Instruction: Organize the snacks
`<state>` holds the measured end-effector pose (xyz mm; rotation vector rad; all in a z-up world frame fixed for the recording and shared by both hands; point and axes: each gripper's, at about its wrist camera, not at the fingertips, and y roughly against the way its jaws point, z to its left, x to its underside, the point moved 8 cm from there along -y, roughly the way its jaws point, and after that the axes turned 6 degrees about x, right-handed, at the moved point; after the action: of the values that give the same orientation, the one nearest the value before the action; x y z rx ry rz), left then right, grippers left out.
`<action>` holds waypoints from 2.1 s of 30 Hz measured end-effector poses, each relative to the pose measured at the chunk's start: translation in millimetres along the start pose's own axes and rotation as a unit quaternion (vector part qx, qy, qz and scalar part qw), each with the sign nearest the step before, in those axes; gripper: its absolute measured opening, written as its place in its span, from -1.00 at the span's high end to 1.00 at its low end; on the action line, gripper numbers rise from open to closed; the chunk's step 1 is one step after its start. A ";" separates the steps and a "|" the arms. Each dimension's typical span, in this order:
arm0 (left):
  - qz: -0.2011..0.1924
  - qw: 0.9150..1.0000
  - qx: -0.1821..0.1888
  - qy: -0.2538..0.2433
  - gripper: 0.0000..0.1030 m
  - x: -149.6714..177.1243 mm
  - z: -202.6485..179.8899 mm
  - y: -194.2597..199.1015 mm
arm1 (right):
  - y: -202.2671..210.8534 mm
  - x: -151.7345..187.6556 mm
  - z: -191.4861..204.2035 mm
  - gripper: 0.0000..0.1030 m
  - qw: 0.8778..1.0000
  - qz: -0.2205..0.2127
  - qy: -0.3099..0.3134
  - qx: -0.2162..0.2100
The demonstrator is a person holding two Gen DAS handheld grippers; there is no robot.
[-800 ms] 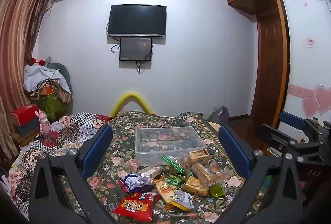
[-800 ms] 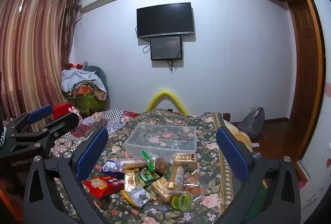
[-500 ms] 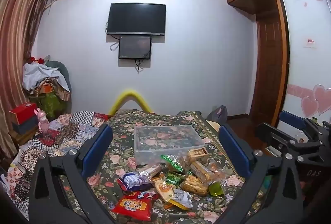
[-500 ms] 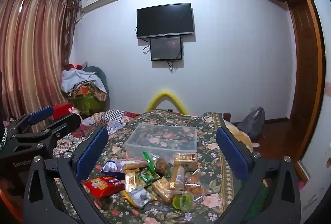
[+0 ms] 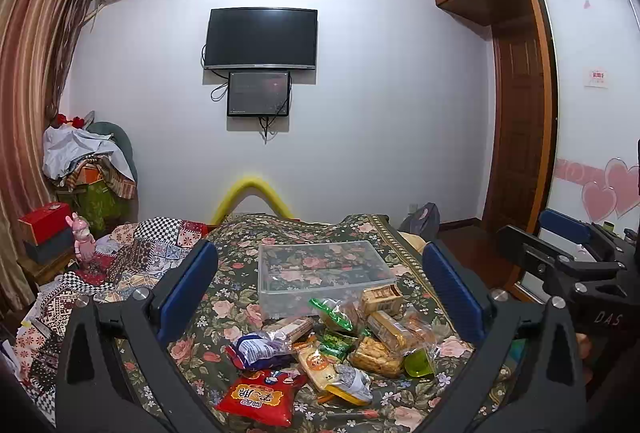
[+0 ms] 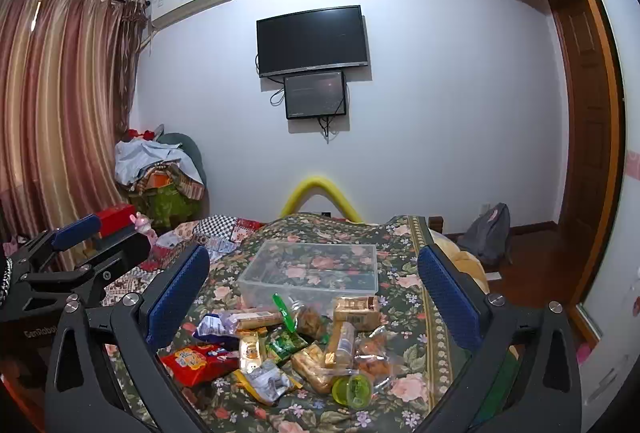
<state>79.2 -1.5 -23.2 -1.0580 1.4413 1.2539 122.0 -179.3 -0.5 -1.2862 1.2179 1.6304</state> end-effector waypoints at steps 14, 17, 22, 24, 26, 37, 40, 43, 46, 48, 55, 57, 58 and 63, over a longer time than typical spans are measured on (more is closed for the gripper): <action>-0.001 1.000 -0.003 0.003 -1.00 0.5 0.0 0.5 | 0.3 0.6 1.3 -1.00 1.000 -0.003 0.001 0.000; 0.000 1.000 -0.002 0.004 -1.00 0.7 -0.1 0.4 | 0.6 0.7 1.9 -1.00 1.000 -0.004 0.001 0.001; 0.000 1.000 -0.002 0.005 -1.00 0.7 -0.1 0.7 | 1.0 0.4 2.6 -1.00 1.000 -0.003 -0.001 0.000; 0.000 1.000 -0.002 0.005 -1.00 0.3 0.3 0.7 | 0.9 0.4 2.6 -1.00 1.000 -0.003 -0.002 -0.001; 0.001 1.000 -0.001 0.006 -1.00 0.4 0.2 0.4 | 1.0 0.7 2.9 -1.00 1.000 -0.003 -0.002 -0.001; 0.000 1.000 -0.001 0.009 -1.00 1.3 1.0 1.6 | 1.7 1.1 1.7 -1.00 1.000 -0.004 -0.001 -0.002; 0.000 1.000 -0.002 0.009 -1.00 1.0 0.9 1.5 | 2.0 0.8 2.0 -1.00 1.000 -0.004 -0.001 -0.002; 0.001 1.000 -0.001 0.010 -1.00 1.1 1.4 1.8 | 2.1 0.8 2.4 -1.00 1.000 -0.005 -0.001 -0.001; 0.001 1.000 -0.001 0.011 -1.00 1.0 0.7 1.4 | 0.7 1.6 3.3 -1.00 1.000 -0.005 0.001 0.000; 0.001 1.000 -0.001 0.012 -1.00 1.0 0.2 1.5 | 0.2 3.0 3.4 -1.00 1.000 -0.004 0.001 0.000; 0.001 1.000 0.001 0.012 -1.00 1.0 0.4 1.3 | -0.9 5.6 3.2 -1.00 1.000 -0.001 0.001 0.000; 0.001 1.000 0.002 0.013 -1.00 1.1 1.1 1.7 | -0.9 6.8 2.5 -1.00 1.000 -0.001 0.000 0.001; 0.002 1.000 0.003 0.012 -1.00 1.2 1.0 1.0 | -1.2 7.2 3.0 -1.00 1.000 0.000 -0.002 0.001; 0.006 1.000 0.006 0.012 -1.00 3.8 2.8 -1.9 | -5.2 10.0 0.4 -1.00 1.000 0.008 -0.007 0.000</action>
<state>80.6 0.9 -27.4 -1.0607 1.4727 1.2427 124.2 -177.5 -11.5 -1.2661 1.2220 1.6483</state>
